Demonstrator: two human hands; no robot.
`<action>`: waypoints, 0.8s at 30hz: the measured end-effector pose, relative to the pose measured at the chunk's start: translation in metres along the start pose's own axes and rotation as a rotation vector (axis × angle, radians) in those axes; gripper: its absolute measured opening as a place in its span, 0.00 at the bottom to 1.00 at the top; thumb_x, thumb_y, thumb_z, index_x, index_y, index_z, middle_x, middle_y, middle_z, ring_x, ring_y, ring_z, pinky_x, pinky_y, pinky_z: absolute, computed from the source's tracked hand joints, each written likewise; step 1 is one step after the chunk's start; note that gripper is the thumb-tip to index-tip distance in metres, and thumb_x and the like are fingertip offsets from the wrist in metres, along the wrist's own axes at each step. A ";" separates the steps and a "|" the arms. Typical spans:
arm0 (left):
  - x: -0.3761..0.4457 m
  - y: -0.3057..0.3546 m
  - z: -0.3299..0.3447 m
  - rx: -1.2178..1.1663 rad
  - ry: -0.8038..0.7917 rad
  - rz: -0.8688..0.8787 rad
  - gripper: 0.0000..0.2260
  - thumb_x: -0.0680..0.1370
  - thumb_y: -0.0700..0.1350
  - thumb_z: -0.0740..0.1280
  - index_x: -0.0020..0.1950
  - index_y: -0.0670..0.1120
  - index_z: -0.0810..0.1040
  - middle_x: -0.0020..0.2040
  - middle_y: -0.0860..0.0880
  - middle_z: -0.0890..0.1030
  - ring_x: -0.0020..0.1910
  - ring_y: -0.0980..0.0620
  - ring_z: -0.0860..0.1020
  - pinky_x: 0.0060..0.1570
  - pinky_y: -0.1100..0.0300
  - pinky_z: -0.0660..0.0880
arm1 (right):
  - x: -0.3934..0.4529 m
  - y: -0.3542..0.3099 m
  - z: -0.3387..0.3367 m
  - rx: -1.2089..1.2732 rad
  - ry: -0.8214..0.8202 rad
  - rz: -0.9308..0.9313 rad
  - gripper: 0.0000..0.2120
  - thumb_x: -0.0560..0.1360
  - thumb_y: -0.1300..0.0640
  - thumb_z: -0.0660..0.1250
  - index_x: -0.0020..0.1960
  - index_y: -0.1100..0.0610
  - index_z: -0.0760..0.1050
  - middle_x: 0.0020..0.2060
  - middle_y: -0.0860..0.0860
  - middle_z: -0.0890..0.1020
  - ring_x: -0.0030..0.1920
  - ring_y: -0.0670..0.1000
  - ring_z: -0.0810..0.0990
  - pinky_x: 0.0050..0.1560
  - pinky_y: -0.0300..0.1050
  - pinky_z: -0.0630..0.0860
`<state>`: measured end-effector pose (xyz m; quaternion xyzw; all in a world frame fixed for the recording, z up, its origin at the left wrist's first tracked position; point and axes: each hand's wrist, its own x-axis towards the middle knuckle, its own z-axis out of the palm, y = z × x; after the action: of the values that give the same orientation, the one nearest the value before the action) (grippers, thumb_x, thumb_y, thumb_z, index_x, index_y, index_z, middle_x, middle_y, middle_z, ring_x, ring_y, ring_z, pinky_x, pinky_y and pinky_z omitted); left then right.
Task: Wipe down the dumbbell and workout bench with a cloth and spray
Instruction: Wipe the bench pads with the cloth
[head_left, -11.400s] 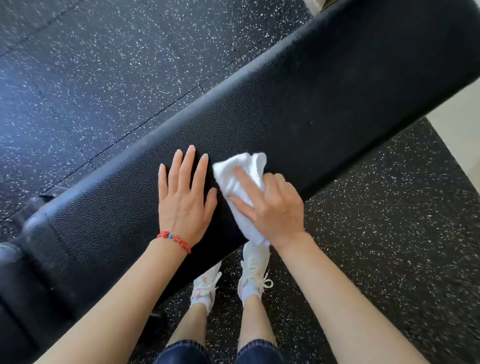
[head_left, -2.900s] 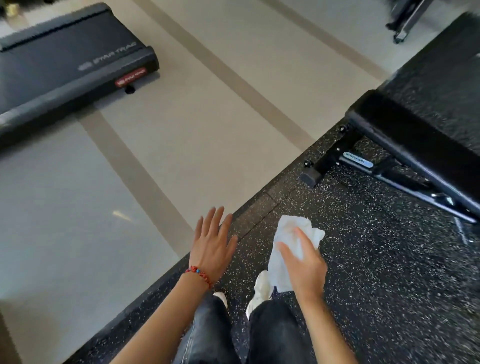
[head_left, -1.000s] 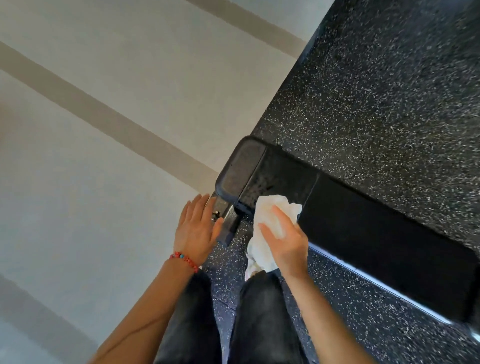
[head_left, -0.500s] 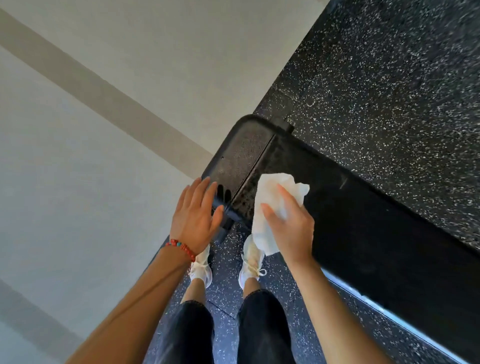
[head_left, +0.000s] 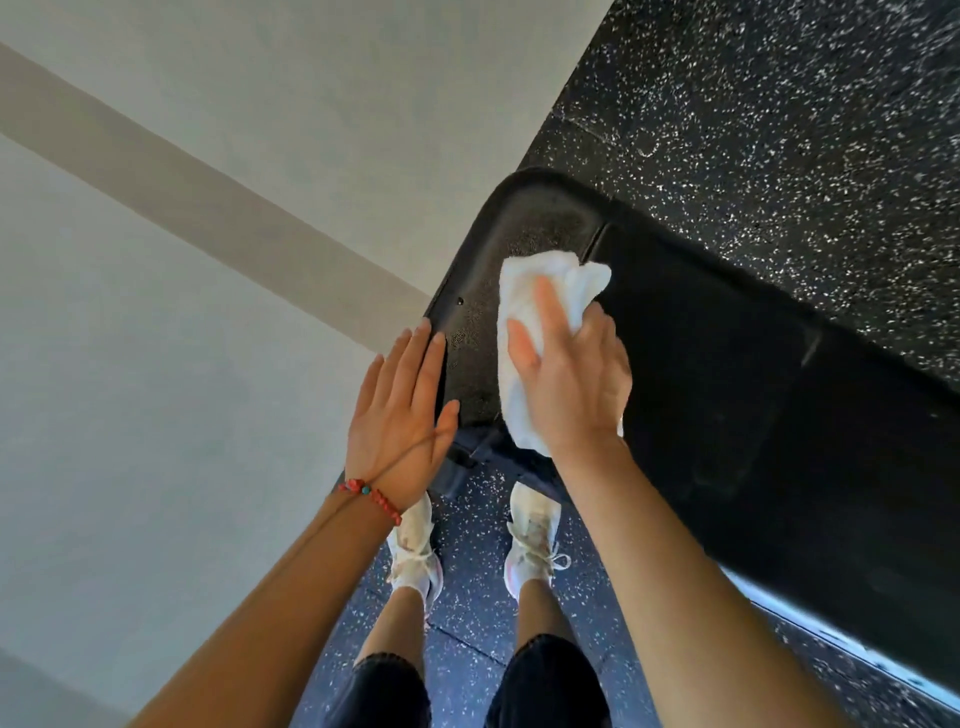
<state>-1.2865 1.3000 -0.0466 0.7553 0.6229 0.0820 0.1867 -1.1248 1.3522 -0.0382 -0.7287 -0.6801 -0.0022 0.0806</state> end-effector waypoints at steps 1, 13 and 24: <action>0.000 0.001 0.001 -0.016 0.011 0.000 0.24 0.79 0.49 0.53 0.73 0.40 0.59 0.72 0.37 0.65 0.70 0.39 0.63 0.66 0.41 0.65 | 0.011 -0.001 -0.001 -0.020 0.004 0.013 0.20 0.75 0.44 0.55 0.59 0.53 0.75 0.34 0.55 0.74 0.32 0.53 0.73 0.30 0.42 0.69; -0.002 -0.006 -0.004 -0.035 0.001 0.059 0.24 0.78 0.48 0.56 0.70 0.36 0.65 0.71 0.37 0.66 0.70 0.41 0.62 0.64 0.41 0.67 | -0.036 -0.030 0.001 -0.022 -0.003 0.086 0.19 0.75 0.44 0.55 0.60 0.51 0.73 0.33 0.53 0.74 0.32 0.52 0.72 0.31 0.43 0.69; 0.020 0.005 -0.004 0.058 0.016 0.287 0.23 0.78 0.48 0.55 0.70 0.38 0.67 0.71 0.39 0.67 0.71 0.43 0.60 0.70 0.47 0.55 | 0.022 0.017 -0.003 -0.035 0.036 0.405 0.21 0.77 0.43 0.55 0.63 0.53 0.73 0.43 0.59 0.76 0.42 0.58 0.75 0.41 0.46 0.70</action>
<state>-1.2788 1.3198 -0.0426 0.8408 0.5123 0.0960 0.1461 -1.1057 1.3723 -0.0351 -0.8517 -0.5180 -0.0108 0.0788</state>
